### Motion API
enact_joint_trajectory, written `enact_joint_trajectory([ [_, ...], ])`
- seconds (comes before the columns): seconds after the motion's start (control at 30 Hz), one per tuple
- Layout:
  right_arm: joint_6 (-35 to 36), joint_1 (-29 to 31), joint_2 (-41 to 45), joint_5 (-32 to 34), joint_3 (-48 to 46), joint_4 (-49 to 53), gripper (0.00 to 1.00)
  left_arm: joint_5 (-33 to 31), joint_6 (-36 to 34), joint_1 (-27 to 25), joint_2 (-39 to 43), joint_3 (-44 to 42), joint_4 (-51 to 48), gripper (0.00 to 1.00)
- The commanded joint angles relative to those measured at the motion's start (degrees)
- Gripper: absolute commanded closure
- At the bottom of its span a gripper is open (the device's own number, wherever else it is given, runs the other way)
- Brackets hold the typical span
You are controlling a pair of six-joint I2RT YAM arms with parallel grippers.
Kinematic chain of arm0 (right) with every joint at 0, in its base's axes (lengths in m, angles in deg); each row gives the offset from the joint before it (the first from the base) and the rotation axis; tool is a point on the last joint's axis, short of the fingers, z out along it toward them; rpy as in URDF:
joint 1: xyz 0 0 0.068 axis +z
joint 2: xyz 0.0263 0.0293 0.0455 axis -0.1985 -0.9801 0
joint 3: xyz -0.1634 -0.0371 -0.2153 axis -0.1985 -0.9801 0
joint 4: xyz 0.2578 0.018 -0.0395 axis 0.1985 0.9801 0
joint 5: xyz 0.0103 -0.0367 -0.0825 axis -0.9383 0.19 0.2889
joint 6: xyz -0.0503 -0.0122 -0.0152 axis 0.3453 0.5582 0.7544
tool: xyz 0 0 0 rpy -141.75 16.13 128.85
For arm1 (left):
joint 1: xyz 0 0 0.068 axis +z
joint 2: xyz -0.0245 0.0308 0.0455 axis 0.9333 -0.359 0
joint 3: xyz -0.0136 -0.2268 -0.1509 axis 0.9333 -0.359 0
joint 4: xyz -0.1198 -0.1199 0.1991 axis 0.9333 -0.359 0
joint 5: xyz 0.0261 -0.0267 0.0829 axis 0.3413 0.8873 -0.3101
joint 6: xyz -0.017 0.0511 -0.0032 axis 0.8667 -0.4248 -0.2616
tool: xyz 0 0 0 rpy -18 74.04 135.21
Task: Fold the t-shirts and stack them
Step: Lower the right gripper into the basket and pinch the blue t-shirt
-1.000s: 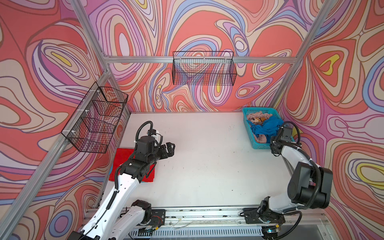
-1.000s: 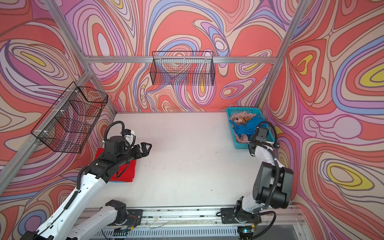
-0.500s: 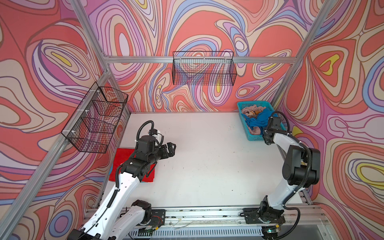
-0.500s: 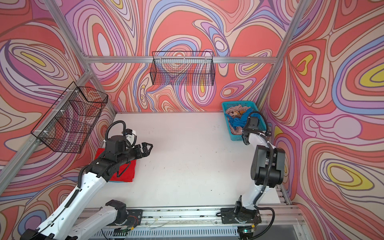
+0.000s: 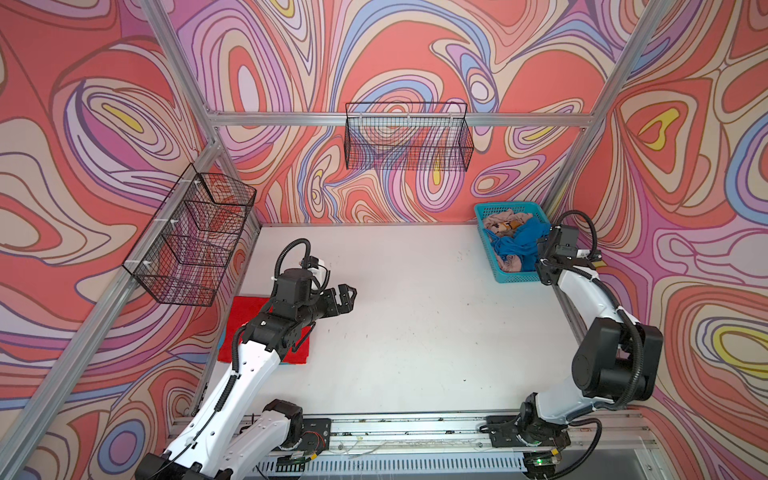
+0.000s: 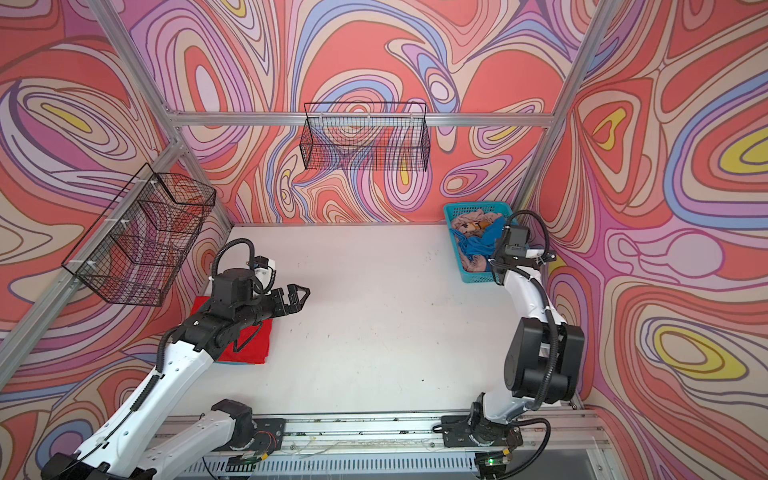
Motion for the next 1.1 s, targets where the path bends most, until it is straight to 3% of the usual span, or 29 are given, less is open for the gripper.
enact_joint_trajectory([
  [0.0, 7.1, -0.2, 2.5, -1.6, 0.8, 1.1, 0.03, -1.0, -1.0, -0.8, 2.0, 2.6, -3.6, 0.00],
  [0.2, 15.3, -0.2, -10.1, -10.1, 15.3, 10.0, 0.02, -8.1, -0.8, -1.0, 3.3, 1.8, -7.4, 0.00],
  [0.6, 19.0, -0.1, -29.8, -7.0, 28.7, 13.0, 0.04, -10.1, -1.5, -1.0, 2.7, 1.3, -8.9, 0.00],
  [0.83, 22.7, 0.1, -34.1, -4.5, 32.0, 8.1, 0.27, -9.9, -1.7, -1.0, 2.1, 1.4, -8.6, 0.00],
  [0.93, 24.9, 0.0, -36.0, -4.7, 33.4, 7.5, 0.42, -9.4, -1.6, -0.9, 2.1, 1.3, -8.3, 0.00],
  [1.07, 25.8, 0.0, -35.4, -7.6, 32.1, 4.6, 0.69, -9.2, -1.7, -1.0, 2.1, 1.3, -8.3, 0.00],
])
